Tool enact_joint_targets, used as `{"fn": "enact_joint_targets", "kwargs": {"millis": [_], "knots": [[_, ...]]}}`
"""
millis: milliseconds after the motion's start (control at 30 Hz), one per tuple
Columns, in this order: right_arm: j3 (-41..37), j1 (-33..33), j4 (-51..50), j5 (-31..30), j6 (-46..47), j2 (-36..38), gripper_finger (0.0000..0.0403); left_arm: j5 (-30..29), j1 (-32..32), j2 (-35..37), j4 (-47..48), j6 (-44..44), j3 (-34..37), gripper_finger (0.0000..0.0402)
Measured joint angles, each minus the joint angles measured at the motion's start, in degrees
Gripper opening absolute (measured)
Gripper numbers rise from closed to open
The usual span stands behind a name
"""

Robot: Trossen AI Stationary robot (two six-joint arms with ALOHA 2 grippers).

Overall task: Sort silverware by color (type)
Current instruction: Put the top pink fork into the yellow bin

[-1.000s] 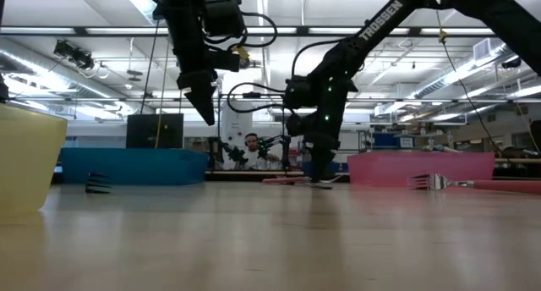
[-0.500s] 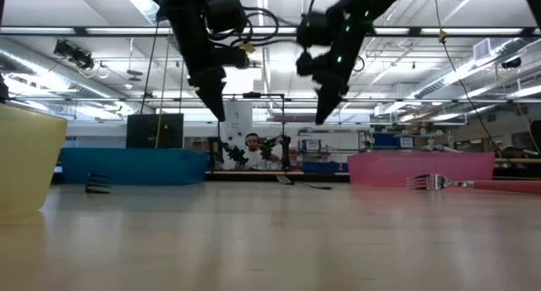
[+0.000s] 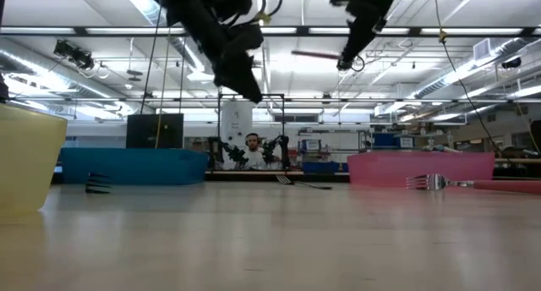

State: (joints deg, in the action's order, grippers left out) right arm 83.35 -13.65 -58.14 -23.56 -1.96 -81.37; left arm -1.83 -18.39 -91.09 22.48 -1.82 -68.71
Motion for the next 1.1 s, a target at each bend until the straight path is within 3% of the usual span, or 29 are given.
{"fn": "enact_joint_targets", "kwargs": {"millis": [433, 700, 767, 967, 1100], "knots": [[0.00, 17.46, -4.13, -11.42, 9.34, 6.84, 0.0018, 0.18, 6.85, 0.00, -23.17, 5.22, 0.00, 0.0094], [0.01, 28.42, -0.94, -22.40, 10.87, 7.13, 0.0018, 0.29, 12.94, 0.00, -39.76, 8.16, 0.00, 0.0094], [0.00, 30.44, -0.71, -24.99, 11.16, 7.13, 0.0018, 0.72, 14.30, 0.00, -42.05, 5.91, 0.00, 0.0094], [0.02, 35.71, -0.61, -29.22, 12.37, 6.51, 0.0018, 3.38, 18.04, -0.02, -38.01, -13.23, 0.00, 0.0094], [0.02, 38.82, -0.61, -29.52, 12.09, 5.38, 0.0018, 3.62, 19.36, -0.02, -37.76, -13.30, 0.00, 0.0094]]}}
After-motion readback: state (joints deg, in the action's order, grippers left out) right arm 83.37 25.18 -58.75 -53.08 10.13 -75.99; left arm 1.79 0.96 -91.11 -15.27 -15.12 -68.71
